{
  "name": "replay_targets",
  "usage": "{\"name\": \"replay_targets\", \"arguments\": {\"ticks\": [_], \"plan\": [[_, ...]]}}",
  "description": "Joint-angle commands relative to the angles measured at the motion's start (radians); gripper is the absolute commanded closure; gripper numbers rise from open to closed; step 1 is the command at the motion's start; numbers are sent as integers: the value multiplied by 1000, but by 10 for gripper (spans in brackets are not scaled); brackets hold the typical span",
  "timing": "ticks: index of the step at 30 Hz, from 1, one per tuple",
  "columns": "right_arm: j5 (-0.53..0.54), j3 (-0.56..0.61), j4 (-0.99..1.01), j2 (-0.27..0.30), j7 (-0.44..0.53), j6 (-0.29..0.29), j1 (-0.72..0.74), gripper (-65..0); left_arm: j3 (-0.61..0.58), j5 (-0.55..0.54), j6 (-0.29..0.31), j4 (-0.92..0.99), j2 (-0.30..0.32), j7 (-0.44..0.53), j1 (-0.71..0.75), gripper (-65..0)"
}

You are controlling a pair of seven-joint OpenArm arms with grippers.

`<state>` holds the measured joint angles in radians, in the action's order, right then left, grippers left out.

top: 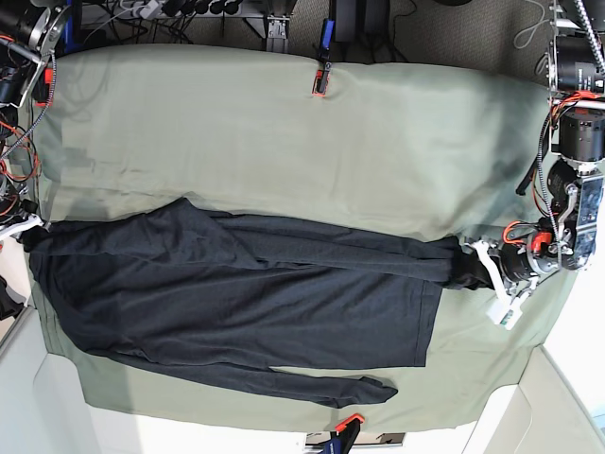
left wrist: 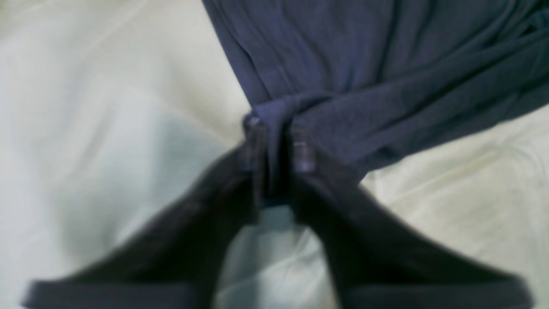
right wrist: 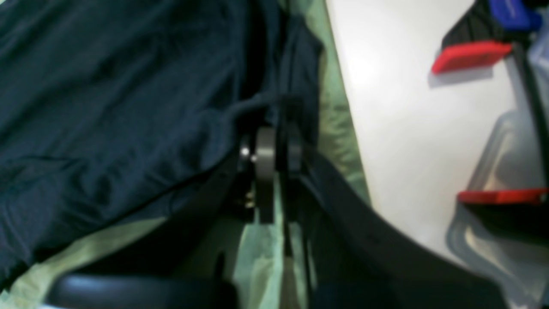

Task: Fold the T-shirt properly
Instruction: 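Release the sleeve and regrasp the shirt side edge with the left gripper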

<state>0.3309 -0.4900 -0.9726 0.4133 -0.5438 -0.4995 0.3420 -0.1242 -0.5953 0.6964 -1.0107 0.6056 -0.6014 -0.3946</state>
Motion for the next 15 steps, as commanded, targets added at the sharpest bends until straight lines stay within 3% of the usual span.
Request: {"name": "replay_targets", "arguments": {"ticks": [1, 3, 6, 9, 13, 15], "plan": [[13, 0, -9, 21, 33, -1, 34, 0, 8, -15, 2, -1, 11, 16, -32, -259], [26, 0, -6, 21, 36, -1, 34, -115, 8, -47, 2, 4, -2, -30, -32, -335], [54, 0, -9, 24, 14, 3, 34, -279, 9, -199, 0, 3, -3, -108, -35, -335], [122, -3, -54, 29, -56, -7, 26, -284, 54, -356, 2, -38, 6, -184, -33, -334], [195, -42, -202, 29, -135, -21, -32, -284, 133, -446, 2, -194, 44, -314, 21, -333], [220, -71, -276, 29, -168, -20, -66, -284, 160, -472, 2, -274, 71, -324, 72, -333]]}}
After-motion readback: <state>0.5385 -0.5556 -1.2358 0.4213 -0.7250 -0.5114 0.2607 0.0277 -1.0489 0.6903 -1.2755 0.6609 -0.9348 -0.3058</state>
